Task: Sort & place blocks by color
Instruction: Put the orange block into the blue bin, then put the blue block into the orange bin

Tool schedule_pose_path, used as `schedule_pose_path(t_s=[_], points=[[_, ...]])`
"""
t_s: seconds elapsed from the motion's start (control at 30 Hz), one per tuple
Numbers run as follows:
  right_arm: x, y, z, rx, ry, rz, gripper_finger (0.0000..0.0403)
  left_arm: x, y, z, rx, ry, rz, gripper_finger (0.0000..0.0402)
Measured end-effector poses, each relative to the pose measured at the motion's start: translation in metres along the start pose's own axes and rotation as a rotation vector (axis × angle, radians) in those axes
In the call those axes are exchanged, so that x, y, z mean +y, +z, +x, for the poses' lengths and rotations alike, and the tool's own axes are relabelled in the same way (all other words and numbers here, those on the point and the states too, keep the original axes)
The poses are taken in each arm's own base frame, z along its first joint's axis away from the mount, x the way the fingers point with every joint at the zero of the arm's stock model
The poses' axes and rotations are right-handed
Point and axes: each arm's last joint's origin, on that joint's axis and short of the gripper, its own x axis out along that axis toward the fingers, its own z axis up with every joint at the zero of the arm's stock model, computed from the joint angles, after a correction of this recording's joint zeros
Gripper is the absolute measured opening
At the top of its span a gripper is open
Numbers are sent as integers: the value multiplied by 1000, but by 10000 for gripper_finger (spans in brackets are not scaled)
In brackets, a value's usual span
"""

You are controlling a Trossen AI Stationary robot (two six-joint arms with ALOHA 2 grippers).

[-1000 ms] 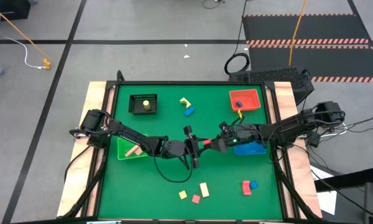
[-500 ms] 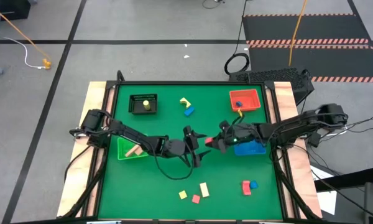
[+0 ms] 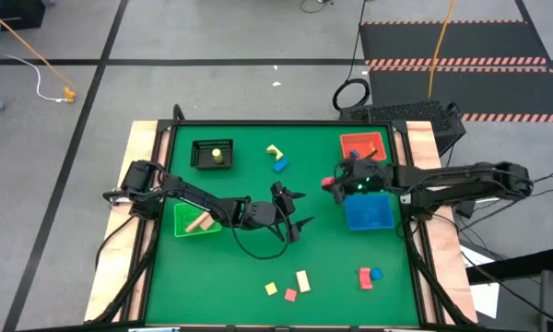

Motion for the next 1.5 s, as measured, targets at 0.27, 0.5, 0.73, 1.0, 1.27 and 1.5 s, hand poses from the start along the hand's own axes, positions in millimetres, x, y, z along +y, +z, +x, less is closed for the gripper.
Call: schedule_pose_path(t_s=[0.27,0.5,0.73,1.0,1.27,1.5], points=[[-14,8,-18,38,5,54,122,-2,0,-1,2,-5,-32,356],[0,-3,-35,259,257,174,122,7,-1,3,15,20,-77,346],[-7,-32,-51,517,129,255,122,33,-6,13,86,97,-109,331],[-13,-43,-58,543,-8,200,122,62,-10,21,139,183,-165,310],[-13,-43,-58,533,-2,137,233,80,-12,25,171,229,-145,301],[-13,-43,-58,524,4,89,285,112,-25,27,320,320,-75,302]])
